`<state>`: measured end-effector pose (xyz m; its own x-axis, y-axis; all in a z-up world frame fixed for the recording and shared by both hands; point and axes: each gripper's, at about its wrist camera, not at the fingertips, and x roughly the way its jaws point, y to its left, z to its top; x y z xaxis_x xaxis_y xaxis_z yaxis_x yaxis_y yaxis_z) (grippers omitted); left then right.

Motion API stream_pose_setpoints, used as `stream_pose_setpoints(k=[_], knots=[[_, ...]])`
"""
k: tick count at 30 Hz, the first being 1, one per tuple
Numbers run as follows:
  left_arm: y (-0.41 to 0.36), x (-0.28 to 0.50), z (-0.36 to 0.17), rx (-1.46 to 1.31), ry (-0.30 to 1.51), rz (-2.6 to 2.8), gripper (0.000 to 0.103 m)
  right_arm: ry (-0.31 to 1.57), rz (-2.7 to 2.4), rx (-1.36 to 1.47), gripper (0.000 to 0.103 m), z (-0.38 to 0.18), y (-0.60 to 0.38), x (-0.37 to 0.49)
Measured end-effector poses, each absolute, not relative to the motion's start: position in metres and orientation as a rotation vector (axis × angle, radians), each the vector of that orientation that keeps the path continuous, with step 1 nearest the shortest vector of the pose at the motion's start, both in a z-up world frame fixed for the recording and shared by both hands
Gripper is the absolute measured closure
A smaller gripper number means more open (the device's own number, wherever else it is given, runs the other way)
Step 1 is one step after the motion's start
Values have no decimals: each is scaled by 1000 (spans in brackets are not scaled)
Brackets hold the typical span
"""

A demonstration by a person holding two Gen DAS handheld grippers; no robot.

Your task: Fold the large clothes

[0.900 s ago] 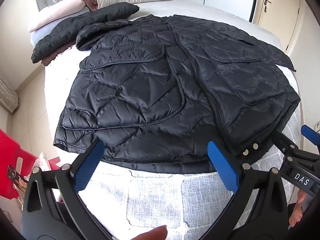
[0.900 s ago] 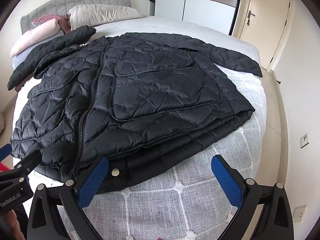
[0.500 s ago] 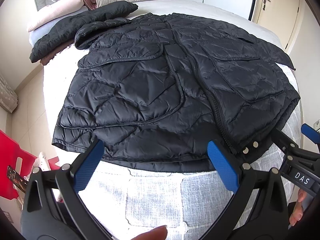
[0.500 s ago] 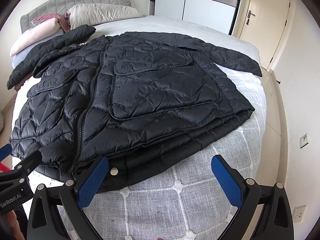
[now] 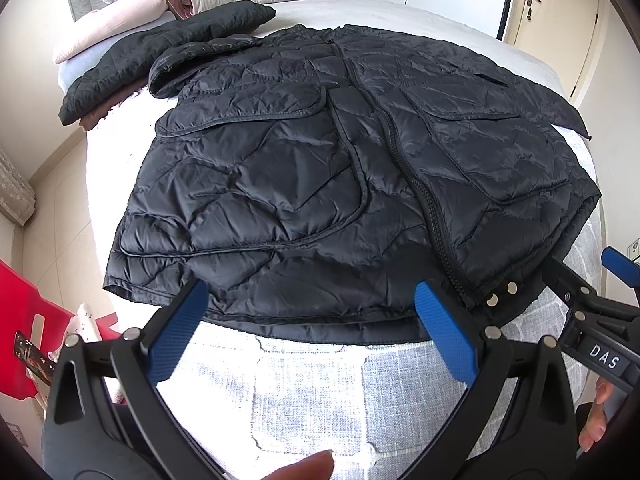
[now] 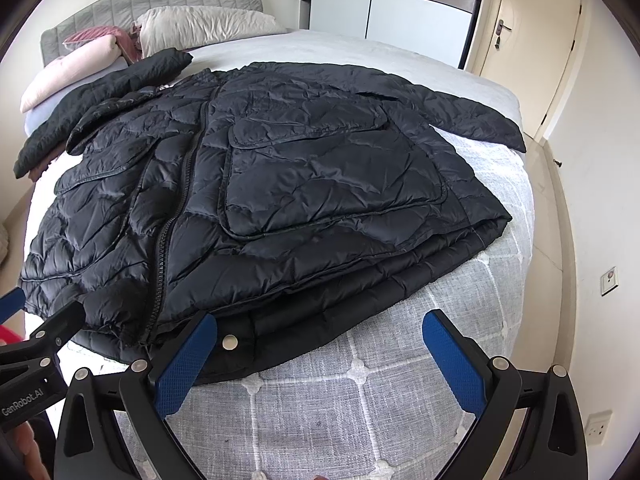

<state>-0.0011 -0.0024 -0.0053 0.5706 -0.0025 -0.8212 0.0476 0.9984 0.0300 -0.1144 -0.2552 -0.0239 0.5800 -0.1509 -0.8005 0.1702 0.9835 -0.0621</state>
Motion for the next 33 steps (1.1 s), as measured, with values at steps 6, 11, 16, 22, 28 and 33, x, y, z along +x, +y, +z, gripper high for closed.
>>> stream_pose_setpoints(k=[6, 11, 16, 22, 28, 33], knots=[[-2, -1, -6, 52, 962, -27, 0, 937, -188, 22, 0, -25, -255, -114], [0, 0, -9, 57, 968, -26, 0, 937, -192, 18, 0, -26, -255, -113], [3, 4, -9, 77, 965, -16, 0, 942, -184, 15, 0, -26, -253, -111], [13, 13, 0, 38, 922, -57, 0, 876, -125, 54, 0, -10, -278, -97], [25, 38, 18, 83, 950, -80, 0, 851, -175, 163, 0, 0, -344, -70], [48, 78, 19, 49, 999, -49, 0, 830, -218, 281, 0, -5, -400, -42]])
